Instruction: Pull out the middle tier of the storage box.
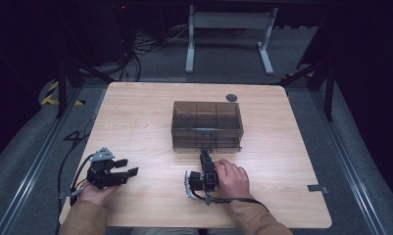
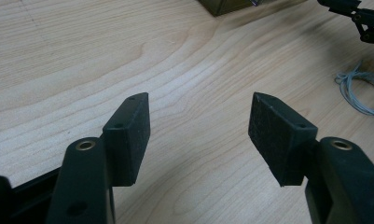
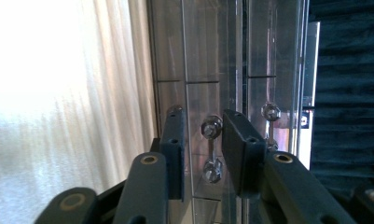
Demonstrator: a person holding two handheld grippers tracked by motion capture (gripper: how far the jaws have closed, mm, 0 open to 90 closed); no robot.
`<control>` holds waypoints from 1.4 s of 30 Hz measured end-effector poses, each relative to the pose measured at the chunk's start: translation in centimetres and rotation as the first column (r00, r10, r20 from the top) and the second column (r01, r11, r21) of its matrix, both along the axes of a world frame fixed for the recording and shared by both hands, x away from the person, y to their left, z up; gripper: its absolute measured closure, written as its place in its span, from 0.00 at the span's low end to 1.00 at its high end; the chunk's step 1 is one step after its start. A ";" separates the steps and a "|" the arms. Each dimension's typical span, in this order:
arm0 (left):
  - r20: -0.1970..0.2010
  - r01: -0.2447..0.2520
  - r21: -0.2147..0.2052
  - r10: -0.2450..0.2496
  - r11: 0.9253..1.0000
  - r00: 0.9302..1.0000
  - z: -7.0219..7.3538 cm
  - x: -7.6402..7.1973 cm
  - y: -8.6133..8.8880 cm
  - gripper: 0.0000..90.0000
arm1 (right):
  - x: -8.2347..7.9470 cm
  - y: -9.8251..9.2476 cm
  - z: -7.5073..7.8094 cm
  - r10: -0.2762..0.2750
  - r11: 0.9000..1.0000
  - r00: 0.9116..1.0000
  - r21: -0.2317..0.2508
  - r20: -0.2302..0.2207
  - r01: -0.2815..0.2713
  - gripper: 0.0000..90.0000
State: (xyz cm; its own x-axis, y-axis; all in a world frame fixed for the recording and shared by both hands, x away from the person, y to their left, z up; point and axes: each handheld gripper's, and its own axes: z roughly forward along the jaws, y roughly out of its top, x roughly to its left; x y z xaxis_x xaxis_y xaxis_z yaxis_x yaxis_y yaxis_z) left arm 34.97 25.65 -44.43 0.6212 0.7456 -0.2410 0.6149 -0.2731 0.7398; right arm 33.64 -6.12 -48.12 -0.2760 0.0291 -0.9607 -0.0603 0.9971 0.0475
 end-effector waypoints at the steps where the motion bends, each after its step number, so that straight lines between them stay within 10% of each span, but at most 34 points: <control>1: 0.001 0.000 0.001 0.000 1.000 1.000 0.0 0.0 0.0 0.44 | -0.1 0.0 0.0 -0.007 1.000 1.000 0.007 -0.006 0.007 0.76; 10: 0.001 0.000 0.001 0.000 1.000 1.000 0.0 0.0 0.0 0.44 | -0.8 -0.3 1.0 0.021 0.999 0.999 0.037 -0.025 -0.020 0.74; 28: -0.008 0.011 0.002 -0.011 1.000 1.000 -0.1 0.3 -0.2 0.44 | -0.6 -3.6 5.0 0.008 0.984 0.977 0.177 -0.214 0.031 0.74; 42: -0.005 0.037 -0.003 -0.037 0.999 0.999 -0.1 1.1 -1.2 0.44 | 0.0 -7.7 7.4 0.028 0.908 0.949 0.405 -0.314 0.107 0.74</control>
